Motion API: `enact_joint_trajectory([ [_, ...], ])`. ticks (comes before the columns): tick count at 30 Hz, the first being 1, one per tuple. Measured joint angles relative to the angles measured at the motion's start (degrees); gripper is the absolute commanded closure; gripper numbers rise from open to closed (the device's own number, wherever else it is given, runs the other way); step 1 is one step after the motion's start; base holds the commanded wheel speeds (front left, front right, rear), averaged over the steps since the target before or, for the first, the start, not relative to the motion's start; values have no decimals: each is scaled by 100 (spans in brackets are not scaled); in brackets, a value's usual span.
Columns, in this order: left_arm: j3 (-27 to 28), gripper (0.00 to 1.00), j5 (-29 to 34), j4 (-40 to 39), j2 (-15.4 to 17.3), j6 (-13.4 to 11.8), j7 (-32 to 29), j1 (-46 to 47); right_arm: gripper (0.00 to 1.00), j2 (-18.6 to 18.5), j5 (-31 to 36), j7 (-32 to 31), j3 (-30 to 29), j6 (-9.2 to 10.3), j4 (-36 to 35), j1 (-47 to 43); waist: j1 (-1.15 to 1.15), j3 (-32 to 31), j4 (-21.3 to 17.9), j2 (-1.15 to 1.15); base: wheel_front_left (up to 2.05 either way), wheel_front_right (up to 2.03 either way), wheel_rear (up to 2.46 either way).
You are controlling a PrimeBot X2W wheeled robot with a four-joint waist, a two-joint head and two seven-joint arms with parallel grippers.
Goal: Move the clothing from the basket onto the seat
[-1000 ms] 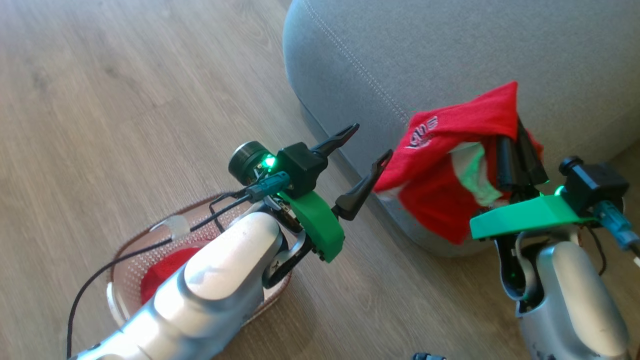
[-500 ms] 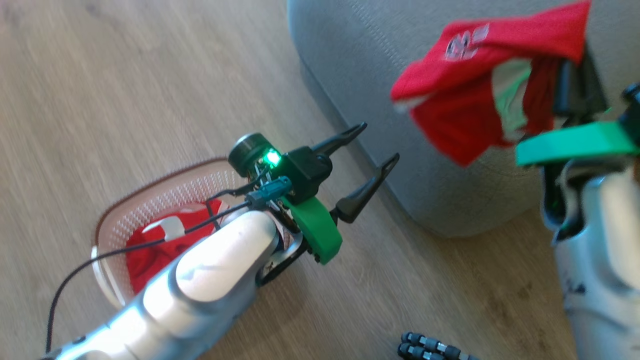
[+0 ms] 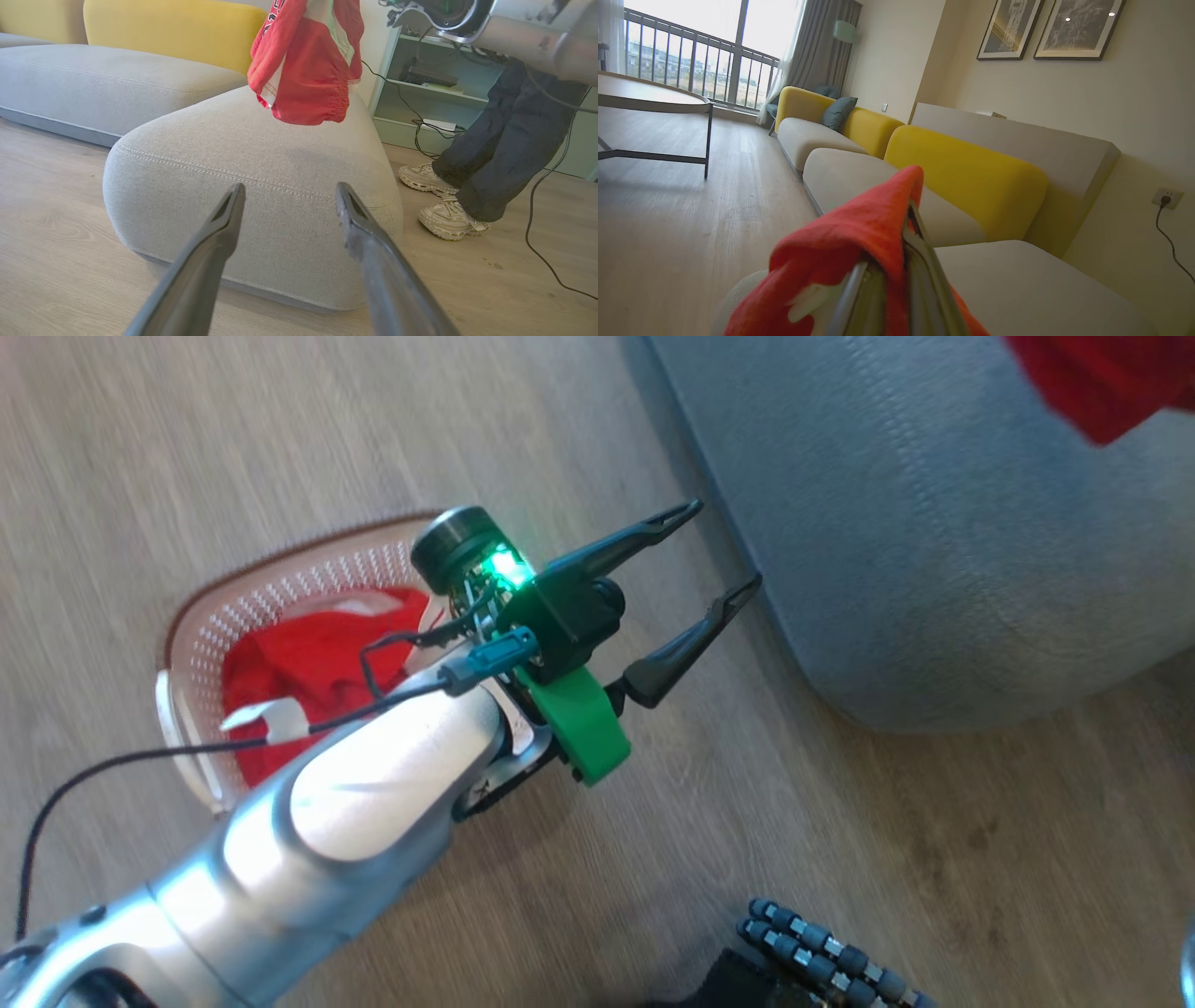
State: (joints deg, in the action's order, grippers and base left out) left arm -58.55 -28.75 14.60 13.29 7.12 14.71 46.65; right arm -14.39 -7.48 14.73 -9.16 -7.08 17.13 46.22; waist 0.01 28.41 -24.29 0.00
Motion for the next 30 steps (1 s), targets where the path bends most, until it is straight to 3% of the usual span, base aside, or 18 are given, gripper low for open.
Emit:
enact_joint_trajectory([
  [9, -60, 0, 52, -467, 137, 0, -58, 364, 100, -612, 576, -36, -1006, -1, 1114, 1144, 0, 662, 272, 0, 0, 0, 0],
  [16, -183, 0, 52, -637, 334, 0, -152, 397, 100, -875, 1156, -548, -1942, -1, 1354, 1767, 0, 1094, 536, 0, 0, 0, 0],
  [24, -197, 0, 52, -775, 623, -1, -153, 397, 100, -826, 1574, -904, -2998, -1, 1144, 2552, 0, 1611, 904, 0, 0, 0, 0],
  [30, -193, 0, 52, -811, 675, -3, -144, 396, 100, -526, 1882, -911, -3532, -1, 1029, 2695, 0, 1833, 1038, 0, 0, 0, 0],
])
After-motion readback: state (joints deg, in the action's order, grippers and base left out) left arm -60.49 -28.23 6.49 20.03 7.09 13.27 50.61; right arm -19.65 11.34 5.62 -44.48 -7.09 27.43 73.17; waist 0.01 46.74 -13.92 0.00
